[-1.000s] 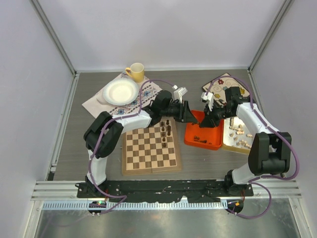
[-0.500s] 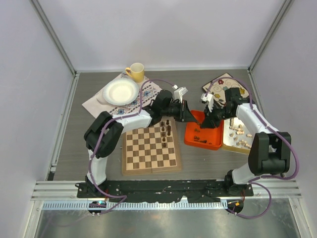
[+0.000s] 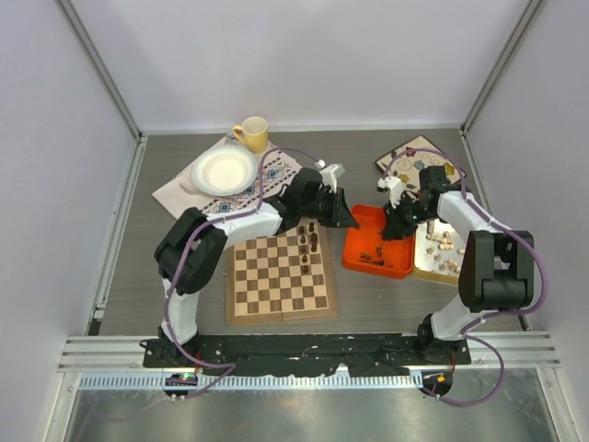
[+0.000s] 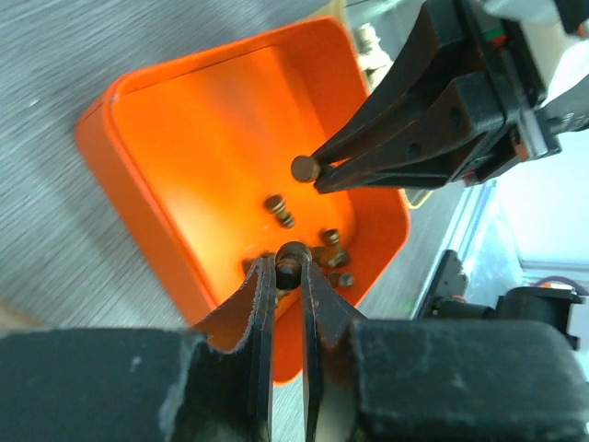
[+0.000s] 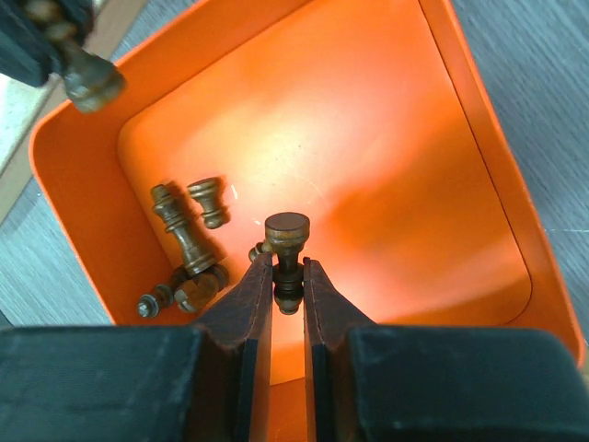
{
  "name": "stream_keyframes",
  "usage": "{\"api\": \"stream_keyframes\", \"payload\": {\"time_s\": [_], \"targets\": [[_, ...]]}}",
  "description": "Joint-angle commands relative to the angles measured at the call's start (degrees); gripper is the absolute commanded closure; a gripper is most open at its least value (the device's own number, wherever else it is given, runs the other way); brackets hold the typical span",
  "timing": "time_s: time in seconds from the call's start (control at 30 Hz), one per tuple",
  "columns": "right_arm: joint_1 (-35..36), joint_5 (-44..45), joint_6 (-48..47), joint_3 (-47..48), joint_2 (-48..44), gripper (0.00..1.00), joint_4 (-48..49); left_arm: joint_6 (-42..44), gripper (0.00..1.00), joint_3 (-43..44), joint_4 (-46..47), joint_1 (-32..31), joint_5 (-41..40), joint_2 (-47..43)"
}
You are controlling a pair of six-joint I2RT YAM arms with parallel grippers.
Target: Set up the chess pieces on the board
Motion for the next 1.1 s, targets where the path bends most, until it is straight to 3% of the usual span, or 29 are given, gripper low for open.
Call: {"api": "stream_keyframes", "payload": {"time_s": [0.0,0.2,0.43,0.77,1.07], "targets": [[0.0,3.5,3.2,-0.2,0.7,0.99,3.0,7.3,0.95,-0.3,-10.3,-1.8,-8.7,-9.3],[0.6,6.6,4.9,-0.8,0.7,0.99,5.2,11.6,0.95,-10.1,-20.7,-6.7,-24.0,-22.1],[5.1,13.1,7.0,-0.9,2.3,0.97,7.8,3.6,0.95,-17.9,-32.4,-13.0,-40.6,-32.7],[5.6,14.4,7.9,-1.1,1.9,0.97,8.7,-5.5,0.95,-14.2,-38.8,-19.8,-54.0,-25.8],[5.8,14.3,7.9,-1.1,2.0,0.97,8.7,-9.2,0.92,-15.3,-39.4,-20.9,-55.1,-22.5]]}}
